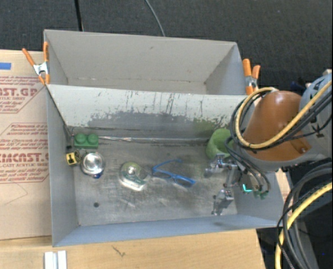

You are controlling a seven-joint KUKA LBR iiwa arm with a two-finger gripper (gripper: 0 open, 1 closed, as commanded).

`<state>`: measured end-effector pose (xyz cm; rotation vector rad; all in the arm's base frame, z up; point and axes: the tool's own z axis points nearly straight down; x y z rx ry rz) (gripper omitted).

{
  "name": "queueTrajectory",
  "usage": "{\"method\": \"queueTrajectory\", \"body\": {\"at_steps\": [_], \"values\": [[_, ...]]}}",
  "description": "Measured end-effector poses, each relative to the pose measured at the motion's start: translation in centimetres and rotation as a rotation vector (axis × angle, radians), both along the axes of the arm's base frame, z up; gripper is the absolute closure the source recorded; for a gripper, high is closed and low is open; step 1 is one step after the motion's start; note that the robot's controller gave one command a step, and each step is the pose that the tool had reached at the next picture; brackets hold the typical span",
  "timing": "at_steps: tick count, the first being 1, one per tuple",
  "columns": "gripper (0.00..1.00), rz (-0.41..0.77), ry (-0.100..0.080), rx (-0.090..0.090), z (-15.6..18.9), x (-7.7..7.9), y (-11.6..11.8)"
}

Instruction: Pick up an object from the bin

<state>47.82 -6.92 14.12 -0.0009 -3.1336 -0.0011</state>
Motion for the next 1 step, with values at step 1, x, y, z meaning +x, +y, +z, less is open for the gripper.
{"method": "queueTrajectory", "body": {"at_steps": [1], "values": [[0.0,0.089,-0.01,0.004,-3.94,4.73,9.06]]}}
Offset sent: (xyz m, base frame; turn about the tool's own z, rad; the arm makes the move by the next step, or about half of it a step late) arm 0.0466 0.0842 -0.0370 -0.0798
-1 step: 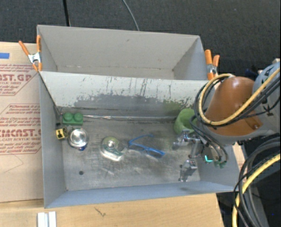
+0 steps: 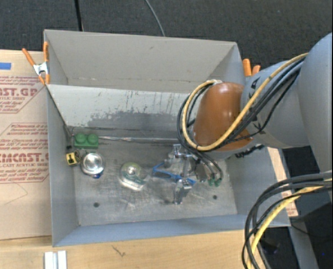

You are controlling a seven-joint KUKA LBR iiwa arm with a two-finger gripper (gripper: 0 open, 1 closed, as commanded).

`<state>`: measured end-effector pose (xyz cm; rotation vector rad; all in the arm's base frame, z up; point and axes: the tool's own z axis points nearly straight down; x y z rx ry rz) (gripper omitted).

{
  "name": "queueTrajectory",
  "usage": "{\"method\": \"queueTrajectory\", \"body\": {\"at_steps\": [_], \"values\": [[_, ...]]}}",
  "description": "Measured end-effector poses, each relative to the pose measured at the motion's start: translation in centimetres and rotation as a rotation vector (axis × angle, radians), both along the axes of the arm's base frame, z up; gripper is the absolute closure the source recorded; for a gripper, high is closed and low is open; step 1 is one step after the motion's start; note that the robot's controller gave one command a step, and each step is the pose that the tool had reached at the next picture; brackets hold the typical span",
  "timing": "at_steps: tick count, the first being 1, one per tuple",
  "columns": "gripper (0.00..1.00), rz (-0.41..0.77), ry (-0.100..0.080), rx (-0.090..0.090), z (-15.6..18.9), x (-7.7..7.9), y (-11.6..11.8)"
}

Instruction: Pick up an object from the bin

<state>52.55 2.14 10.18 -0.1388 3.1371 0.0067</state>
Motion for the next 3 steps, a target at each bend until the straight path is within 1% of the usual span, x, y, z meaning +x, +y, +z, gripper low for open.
{"method": "queueTrajectory", "body": {"at_steps": [1,2,3], "values": [[0.0,0.262,-0.006,-0.001,-2.9,2.5,-2.7],[1.0,0.26,-0.004,-0.004,-2.7,2.5,-2.9],[1.0,0.248,-0.009,-0.006,11.0,1.9,-3.6]]}}
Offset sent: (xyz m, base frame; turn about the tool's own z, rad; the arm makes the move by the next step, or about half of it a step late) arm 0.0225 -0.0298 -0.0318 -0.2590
